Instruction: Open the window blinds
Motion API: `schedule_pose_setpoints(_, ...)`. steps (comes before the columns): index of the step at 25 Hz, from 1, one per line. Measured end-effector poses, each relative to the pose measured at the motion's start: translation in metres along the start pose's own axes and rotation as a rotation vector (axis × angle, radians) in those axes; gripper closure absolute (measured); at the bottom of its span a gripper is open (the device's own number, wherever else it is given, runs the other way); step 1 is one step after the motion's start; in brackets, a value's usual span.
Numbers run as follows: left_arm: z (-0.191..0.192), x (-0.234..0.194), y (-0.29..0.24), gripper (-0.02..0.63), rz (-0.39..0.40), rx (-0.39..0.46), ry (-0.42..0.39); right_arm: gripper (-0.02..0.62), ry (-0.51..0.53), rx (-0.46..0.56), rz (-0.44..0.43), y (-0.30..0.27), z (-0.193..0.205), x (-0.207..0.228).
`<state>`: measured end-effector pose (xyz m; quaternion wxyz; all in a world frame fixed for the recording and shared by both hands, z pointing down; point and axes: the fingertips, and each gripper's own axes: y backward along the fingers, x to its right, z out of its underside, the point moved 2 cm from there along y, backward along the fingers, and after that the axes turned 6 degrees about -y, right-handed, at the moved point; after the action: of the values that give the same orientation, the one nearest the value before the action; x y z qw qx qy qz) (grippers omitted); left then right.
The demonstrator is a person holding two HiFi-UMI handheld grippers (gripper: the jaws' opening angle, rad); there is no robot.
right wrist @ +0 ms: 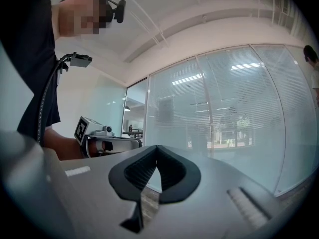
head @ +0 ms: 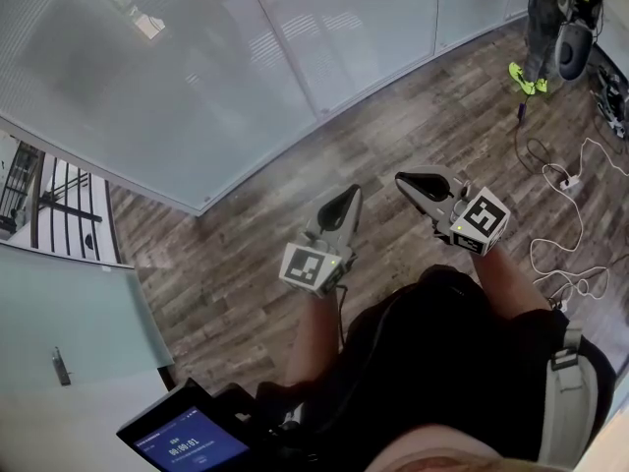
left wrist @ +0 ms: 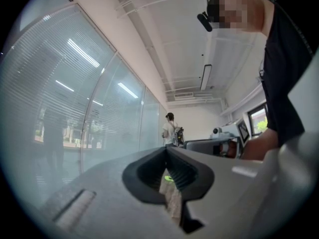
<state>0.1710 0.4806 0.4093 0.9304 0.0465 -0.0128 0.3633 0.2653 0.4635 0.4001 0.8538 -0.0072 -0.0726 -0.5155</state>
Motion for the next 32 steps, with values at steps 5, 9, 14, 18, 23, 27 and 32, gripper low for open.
schedule_pose_setpoints(5,0.003,0.000,0.001,0.603,0.003,0.002,-0.005,0.589,0.014,-0.009,-0.006,-0.001,0.002,-0.001)
schedule_pose_setpoints(9,0.000,-0.002,0.000,0.603,-0.009,0.000,0.005,0.589,0.015,-0.008,-0.011,0.000,-0.002,0.000)
schedule_pose_setpoints(14,-0.001,-0.002,-0.003,0.603,-0.011,-0.007,0.001,0.589,0.002,0.021,-0.009,0.002,-0.005,0.006)
schedule_pose_setpoints(18,0.005,-0.006,-0.008,0.603,-0.020,-0.022,0.006,0.589,-0.020,0.024,-0.009,-0.004,-0.006,0.017)
schedule_pose_setpoints(23,0.010,-0.010,-0.014,0.603,-0.044,-0.051,0.001,0.589,-0.005,0.004,-0.029,-0.010,0.002,0.029)
schedule_pose_setpoints(27,0.014,-0.019,-0.016,0.603,-0.070,-0.074,-0.007,0.589,0.007,0.005,-0.064,-0.022,0.008,0.034)
schedule_pose_setpoints(32,0.024,-0.047,-0.032,0.603,-0.092,-0.096,0.001,0.589,-0.011,-0.018,-0.098,-0.049,0.016,0.058)
